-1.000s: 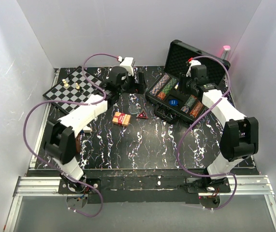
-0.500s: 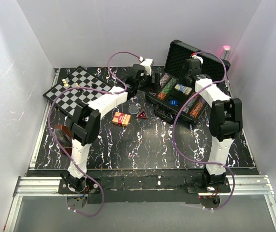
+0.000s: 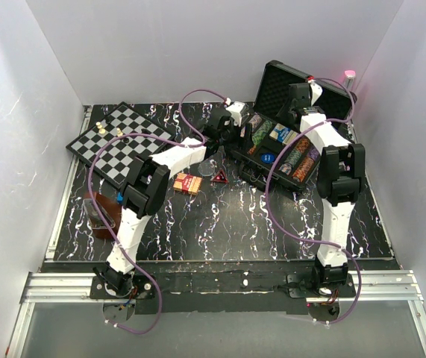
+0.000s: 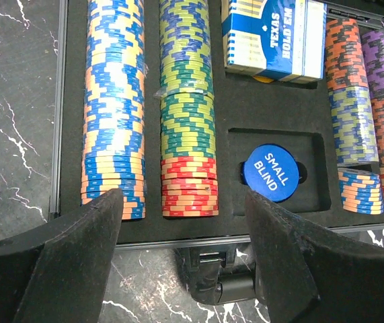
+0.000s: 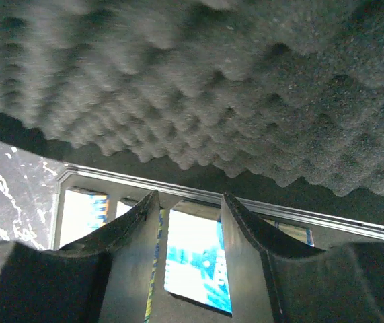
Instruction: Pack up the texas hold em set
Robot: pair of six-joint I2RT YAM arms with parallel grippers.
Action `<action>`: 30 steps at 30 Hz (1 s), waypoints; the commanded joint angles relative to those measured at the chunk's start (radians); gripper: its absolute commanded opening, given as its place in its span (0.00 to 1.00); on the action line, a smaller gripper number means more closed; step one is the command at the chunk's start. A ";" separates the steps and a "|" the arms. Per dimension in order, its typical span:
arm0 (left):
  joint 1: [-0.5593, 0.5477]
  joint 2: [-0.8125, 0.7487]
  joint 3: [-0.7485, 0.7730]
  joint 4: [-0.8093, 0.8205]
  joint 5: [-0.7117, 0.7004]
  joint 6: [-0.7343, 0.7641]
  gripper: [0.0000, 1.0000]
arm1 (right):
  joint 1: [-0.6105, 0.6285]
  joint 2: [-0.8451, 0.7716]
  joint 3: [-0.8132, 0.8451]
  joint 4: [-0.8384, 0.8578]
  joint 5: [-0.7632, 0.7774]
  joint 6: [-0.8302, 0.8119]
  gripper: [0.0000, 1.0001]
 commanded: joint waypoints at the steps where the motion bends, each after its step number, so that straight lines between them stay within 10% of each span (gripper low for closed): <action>1: -0.005 -0.024 -0.042 0.047 0.009 -0.019 0.71 | -0.007 0.052 0.079 -0.103 0.010 0.112 0.49; 30: -0.005 -0.182 -0.187 0.132 -0.034 -0.016 0.75 | 0.064 0.055 0.018 -0.203 0.161 0.166 0.54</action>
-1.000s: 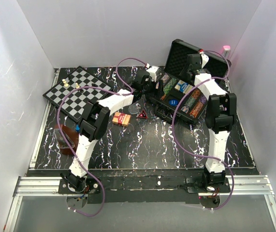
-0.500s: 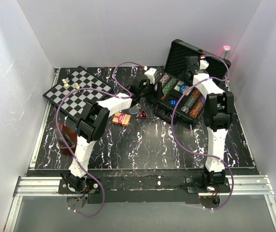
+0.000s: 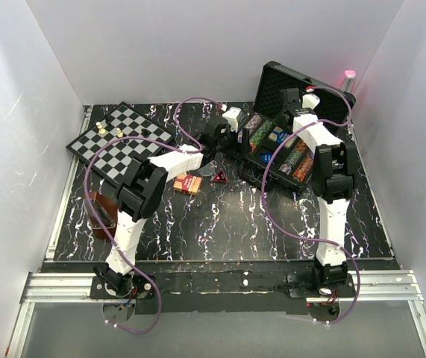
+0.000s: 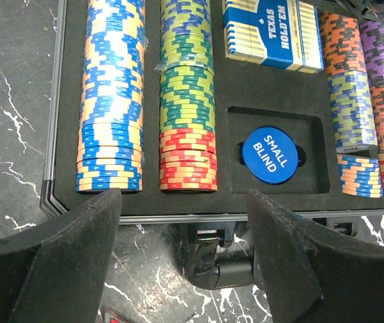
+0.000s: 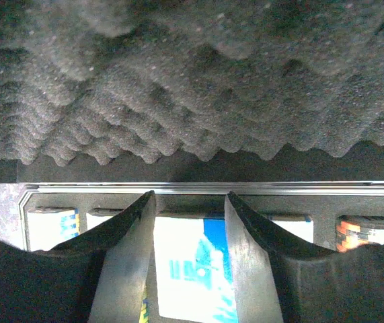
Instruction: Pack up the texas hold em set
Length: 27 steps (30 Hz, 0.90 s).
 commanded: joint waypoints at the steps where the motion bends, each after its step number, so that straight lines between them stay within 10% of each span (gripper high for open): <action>1: -0.001 -0.120 -0.006 -0.017 -0.023 0.022 0.77 | 0.027 -0.033 -0.035 -0.055 0.027 -0.074 0.55; 8: -0.001 -0.197 -0.006 -0.003 -0.036 0.037 0.98 | 0.036 -0.096 -0.059 -0.028 0.059 -0.169 0.69; 27: 0.002 -0.511 -0.227 -0.101 -0.206 0.006 0.98 | 0.039 -0.160 -0.141 -0.012 -0.031 -0.171 0.62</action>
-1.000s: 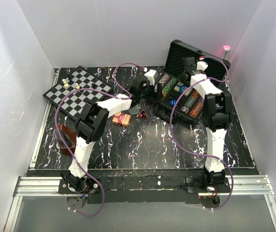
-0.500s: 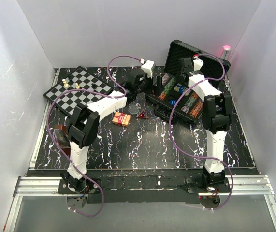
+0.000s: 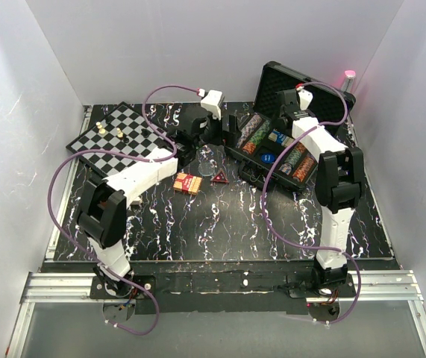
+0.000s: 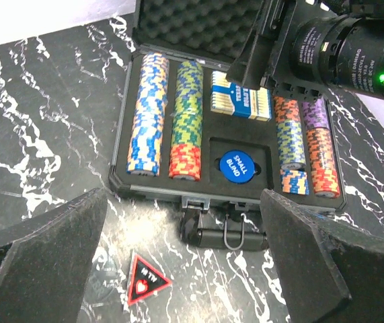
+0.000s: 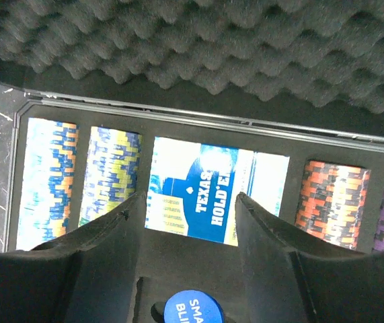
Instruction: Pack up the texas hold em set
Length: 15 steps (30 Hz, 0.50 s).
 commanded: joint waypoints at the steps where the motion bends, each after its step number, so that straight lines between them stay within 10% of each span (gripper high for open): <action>1: 0.003 -0.117 -0.040 -0.073 -0.073 -0.017 0.98 | -0.016 0.011 0.001 -0.026 -0.054 0.074 0.61; 15: 0.130 -0.383 -0.138 -0.302 0.014 -0.062 0.98 | -0.022 0.031 -0.059 -0.083 -0.100 0.172 0.62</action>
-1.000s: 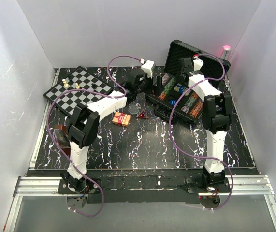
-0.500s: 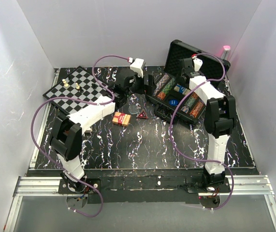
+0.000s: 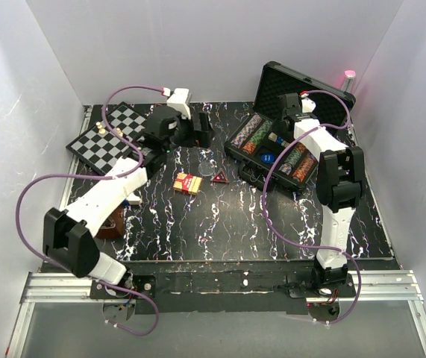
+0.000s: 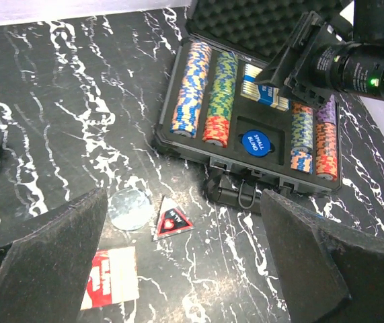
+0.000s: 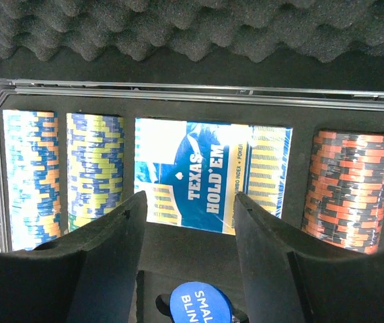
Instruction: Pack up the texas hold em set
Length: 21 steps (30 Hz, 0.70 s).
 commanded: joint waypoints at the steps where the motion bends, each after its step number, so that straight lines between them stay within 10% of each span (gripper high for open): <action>1: 0.082 -0.118 -0.014 -0.128 0.093 -0.009 0.98 | -0.003 0.011 -0.028 -0.048 -0.013 0.028 0.62; 21: 0.219 -0.312 -0.165 -0.143 -0.080 0.255 0.98 | 0.150 -0.381 -0.410 0.236 -0.048 -0.601 0.69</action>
